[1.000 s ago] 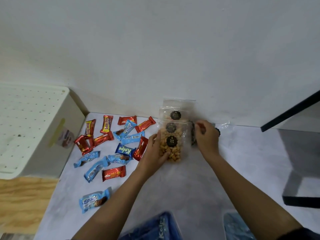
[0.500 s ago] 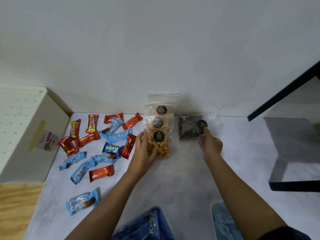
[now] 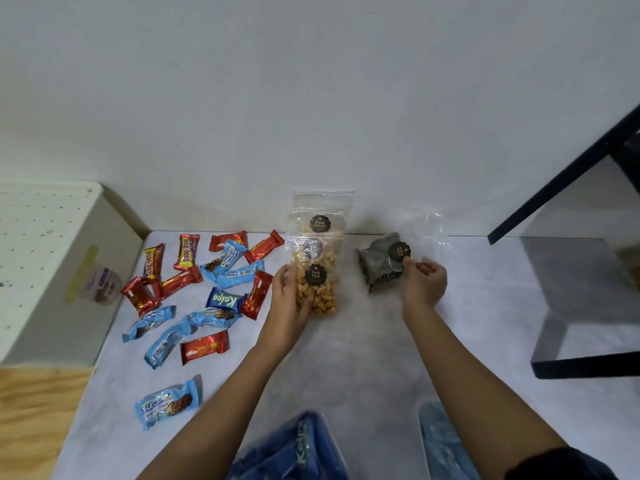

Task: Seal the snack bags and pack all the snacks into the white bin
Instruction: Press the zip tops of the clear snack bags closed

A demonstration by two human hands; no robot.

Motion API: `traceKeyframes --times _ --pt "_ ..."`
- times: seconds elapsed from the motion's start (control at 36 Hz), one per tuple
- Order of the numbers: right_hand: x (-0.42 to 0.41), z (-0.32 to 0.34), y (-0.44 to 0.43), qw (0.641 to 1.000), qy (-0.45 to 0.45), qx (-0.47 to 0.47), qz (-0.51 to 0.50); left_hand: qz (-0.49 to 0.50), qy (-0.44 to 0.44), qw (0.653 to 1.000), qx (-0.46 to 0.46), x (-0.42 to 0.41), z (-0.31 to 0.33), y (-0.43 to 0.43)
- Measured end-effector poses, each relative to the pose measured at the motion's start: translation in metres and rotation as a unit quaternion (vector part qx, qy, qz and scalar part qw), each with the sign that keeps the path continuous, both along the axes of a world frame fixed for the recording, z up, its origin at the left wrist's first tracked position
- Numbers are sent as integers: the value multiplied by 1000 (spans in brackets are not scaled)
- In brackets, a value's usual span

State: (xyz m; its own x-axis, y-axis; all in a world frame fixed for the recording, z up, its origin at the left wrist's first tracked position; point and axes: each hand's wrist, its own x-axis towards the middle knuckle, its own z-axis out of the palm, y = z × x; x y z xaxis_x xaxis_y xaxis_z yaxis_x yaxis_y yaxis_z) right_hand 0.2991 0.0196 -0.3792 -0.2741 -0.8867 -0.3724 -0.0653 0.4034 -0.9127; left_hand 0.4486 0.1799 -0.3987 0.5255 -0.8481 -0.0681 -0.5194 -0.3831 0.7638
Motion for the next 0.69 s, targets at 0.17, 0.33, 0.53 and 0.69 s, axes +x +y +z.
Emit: traceKeyframes --times 0.17,0.33,0.53,0.69 --pt "-18 21 19 984 71 -89 135 1 -19 999 29 1 6 -1" --pt "-44 39 37 950 31 -108 291 0 -1 997 -74 -12 35 -2" --pt "-72 53 74 893 22 -82 442 -114 231 966 -26 -35 49 16" --pt "-78 51 110 889 -28 -89 447 -169 270 947 43 -51 29 49"
